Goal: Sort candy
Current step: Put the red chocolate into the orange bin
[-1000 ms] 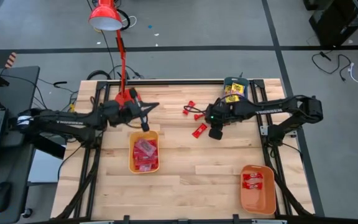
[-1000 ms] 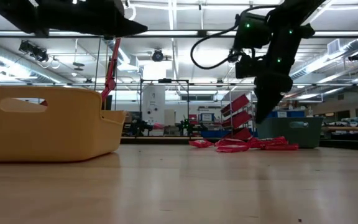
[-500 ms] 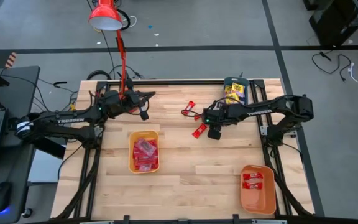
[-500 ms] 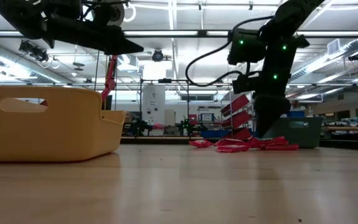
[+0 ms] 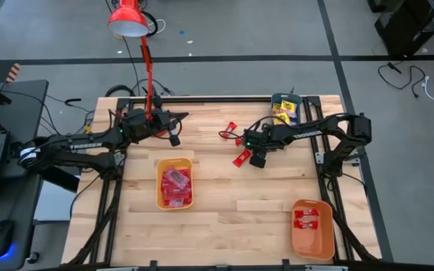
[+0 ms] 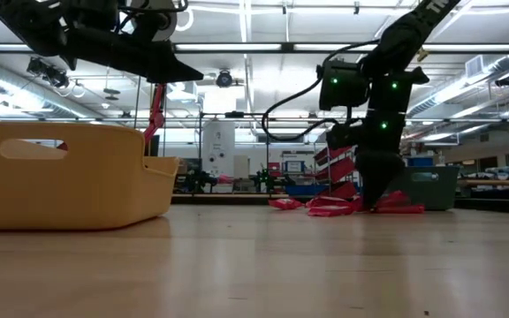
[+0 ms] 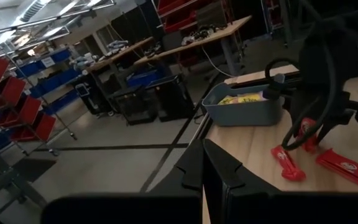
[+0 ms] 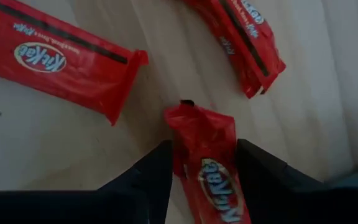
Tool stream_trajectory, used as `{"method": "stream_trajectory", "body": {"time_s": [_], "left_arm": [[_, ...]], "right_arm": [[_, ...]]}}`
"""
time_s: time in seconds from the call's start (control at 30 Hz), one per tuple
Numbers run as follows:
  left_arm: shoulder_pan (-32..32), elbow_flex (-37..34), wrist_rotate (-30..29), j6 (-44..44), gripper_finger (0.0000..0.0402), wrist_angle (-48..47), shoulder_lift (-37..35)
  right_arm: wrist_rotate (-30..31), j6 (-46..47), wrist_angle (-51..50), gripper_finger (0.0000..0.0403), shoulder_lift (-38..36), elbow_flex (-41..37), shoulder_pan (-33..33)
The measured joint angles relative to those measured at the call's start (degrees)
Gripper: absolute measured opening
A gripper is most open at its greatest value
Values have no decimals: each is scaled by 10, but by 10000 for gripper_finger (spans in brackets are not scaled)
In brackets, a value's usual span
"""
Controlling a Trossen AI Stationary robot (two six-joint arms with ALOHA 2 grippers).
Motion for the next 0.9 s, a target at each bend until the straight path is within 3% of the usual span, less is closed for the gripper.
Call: {"method": "stream_trajectory", "body": {"time_s": [0.27, 0.57, 0.9], "left_arm": [[0, 0, 1, -4, 2, -4, 0], [0, 0, 1, -4, 2, -12, 0], [0, 0, 0, -4, 2, -12, 0]], "right_arm": [[-29, 20, -1, 119, -13, 0, 2], [-52, 32, -1, 10, -13, 1, 7], [-68, 59, -11, 3, -25, 0, 33]]}}
